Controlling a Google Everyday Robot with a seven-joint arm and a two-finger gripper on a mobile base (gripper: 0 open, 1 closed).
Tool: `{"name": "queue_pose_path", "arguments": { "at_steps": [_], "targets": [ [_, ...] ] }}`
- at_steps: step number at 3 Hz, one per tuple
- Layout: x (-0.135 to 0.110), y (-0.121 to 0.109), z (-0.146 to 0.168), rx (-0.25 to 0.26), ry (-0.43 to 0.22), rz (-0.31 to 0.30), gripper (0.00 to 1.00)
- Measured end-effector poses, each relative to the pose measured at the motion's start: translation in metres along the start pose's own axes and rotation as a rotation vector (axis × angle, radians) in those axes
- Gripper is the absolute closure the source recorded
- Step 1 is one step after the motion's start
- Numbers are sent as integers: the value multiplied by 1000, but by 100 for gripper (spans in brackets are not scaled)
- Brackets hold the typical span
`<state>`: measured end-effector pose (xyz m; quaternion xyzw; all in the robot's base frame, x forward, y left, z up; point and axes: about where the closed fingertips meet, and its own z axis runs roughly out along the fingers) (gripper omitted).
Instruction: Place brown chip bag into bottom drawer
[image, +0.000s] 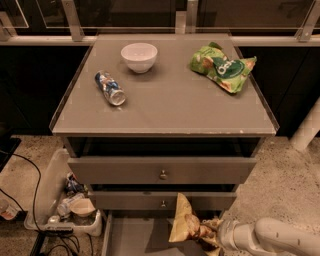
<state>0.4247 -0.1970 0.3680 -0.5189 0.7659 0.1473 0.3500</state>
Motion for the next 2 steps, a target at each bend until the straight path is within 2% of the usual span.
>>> {"name": "queue_pose_path", "arguments": {
  "at_steps": [1, 2],
  "targets": [
    [57, 5, 45, -9, 20, 55, 100],
    [57, 6, 53, -22, 16, 54, 100]
  ]
}}
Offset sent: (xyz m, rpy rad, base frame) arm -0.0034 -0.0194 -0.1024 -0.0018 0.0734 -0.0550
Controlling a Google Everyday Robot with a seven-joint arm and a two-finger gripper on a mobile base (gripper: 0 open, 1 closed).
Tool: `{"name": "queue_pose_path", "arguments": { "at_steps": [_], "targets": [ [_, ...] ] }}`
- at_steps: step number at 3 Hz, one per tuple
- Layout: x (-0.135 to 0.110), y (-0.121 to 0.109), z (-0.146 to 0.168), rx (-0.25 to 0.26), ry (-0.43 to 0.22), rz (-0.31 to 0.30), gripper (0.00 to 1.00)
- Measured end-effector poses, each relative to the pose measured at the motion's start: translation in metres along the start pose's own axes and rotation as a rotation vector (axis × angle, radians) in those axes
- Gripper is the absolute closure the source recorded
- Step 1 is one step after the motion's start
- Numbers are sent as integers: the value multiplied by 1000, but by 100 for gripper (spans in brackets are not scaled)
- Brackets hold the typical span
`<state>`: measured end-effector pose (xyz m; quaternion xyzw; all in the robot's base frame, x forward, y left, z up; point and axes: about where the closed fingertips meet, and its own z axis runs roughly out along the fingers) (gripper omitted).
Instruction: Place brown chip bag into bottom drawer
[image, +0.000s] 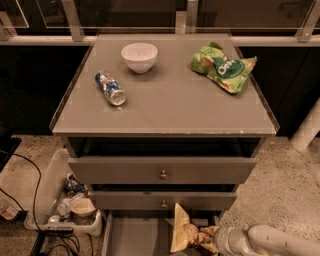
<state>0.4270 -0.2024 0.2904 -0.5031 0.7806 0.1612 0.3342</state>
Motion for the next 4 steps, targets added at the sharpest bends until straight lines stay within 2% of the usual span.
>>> {"name": "queue_pose_path", "arguments": {
  "at_steps": [1, 2, 3, 4],
  "targets": [
    [13, 2, 33, -34, 28, -9, 100],
    [25, 5, 79, -82, 43, -6, 100],
    [36, 3, 109, -103, 60, 6, 100],
    [36, -5, 124, -97, 51, 9, 100]
  ]
}}
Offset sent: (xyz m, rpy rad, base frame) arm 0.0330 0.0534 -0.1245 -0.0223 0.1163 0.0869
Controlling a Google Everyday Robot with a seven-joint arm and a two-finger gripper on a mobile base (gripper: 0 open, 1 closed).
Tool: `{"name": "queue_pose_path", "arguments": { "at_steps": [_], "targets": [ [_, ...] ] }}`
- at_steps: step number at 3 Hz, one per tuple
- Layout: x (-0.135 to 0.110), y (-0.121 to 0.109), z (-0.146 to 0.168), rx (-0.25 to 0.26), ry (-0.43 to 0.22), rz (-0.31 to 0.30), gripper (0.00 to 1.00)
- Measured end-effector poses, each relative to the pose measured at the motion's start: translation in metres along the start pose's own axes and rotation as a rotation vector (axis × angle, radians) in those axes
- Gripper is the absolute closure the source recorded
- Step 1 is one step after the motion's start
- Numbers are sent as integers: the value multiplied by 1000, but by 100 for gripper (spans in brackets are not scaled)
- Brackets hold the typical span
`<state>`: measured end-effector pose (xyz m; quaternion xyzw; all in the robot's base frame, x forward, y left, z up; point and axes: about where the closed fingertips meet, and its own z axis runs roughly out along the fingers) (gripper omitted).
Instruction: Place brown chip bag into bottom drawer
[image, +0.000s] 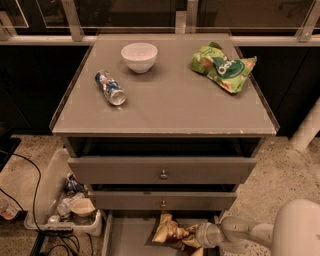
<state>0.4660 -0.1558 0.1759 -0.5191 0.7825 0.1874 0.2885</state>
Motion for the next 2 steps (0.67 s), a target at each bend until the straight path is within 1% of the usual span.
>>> {"name": "queue_pose_path", "arguments": {
  "at_steps": [1, 2],
  "targets": [
    [-1, -6, 9, 10, -14, 11, 100],
    [-1, -6, 9, 11, -14, 11, 83]
  ]
}}
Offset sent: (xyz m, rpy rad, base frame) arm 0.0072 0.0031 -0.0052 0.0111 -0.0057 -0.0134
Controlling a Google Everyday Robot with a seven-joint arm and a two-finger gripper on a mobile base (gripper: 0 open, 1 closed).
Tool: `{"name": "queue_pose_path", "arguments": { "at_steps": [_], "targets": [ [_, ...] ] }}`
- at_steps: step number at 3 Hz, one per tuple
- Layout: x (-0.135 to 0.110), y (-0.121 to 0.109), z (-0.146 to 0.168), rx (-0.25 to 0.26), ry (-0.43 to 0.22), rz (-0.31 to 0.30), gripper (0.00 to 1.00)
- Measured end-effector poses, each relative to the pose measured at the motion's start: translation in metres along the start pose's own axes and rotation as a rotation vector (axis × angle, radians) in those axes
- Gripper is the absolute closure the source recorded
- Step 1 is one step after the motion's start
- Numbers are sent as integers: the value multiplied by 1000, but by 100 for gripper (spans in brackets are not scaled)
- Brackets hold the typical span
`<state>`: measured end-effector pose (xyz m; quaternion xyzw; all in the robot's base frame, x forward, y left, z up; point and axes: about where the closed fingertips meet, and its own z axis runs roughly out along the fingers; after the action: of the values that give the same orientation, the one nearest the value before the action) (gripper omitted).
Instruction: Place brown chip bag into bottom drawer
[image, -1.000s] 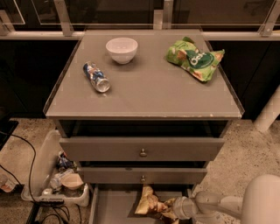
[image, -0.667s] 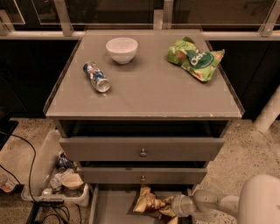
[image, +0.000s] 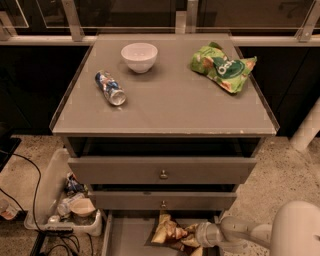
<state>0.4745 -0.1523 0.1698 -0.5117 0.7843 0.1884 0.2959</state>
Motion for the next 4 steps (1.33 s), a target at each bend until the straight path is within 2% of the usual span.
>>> {"name": "queue_pose_path", "arguments": {
  "at_steps": [3, 4],
  "targets": [
    [0, 0, 0, 0, 0, 0, 11],
    [0, 0, 0, 0, 0, 0, 0]
  ]
}}
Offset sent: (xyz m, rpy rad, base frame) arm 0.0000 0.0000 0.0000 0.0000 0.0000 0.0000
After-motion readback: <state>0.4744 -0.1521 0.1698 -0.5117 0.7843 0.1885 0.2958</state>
